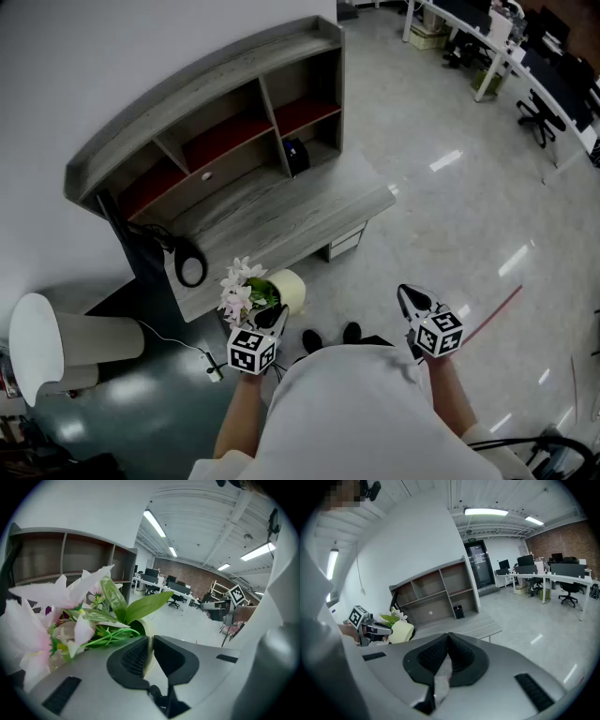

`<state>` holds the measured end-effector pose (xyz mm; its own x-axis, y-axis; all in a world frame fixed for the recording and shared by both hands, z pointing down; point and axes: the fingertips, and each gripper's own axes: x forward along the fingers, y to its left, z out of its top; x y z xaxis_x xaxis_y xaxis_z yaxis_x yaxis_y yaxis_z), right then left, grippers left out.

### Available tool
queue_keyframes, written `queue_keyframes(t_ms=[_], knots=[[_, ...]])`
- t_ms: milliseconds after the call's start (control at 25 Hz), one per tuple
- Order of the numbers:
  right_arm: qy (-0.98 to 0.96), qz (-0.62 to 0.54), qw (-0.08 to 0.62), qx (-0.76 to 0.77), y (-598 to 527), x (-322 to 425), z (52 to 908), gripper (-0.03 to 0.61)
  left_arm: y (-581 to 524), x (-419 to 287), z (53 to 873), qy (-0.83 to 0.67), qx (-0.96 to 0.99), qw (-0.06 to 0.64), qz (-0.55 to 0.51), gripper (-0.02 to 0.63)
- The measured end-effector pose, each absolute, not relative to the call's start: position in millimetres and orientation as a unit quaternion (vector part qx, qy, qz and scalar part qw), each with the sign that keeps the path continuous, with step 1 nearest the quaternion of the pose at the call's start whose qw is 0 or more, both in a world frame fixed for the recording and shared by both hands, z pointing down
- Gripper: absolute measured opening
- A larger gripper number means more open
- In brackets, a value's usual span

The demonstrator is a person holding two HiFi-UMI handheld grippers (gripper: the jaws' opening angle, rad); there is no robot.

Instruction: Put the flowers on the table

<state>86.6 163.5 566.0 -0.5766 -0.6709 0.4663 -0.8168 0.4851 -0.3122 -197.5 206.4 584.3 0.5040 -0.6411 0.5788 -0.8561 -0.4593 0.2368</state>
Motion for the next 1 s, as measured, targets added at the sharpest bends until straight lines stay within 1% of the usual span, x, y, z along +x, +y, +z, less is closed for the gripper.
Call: queue_keyframes(t_ms=[520,1000], knots=[[-0.857,0.259,0.149,0.419,167,97,567,0.018,209,-183,581,-0.459,0.824,0.255,0.212,0.052],[-0.866,0.274,0.146,0.392,161,121,572,0.020,205,-152,581,-0.470,0.817,0.253,0.217,0.052]])
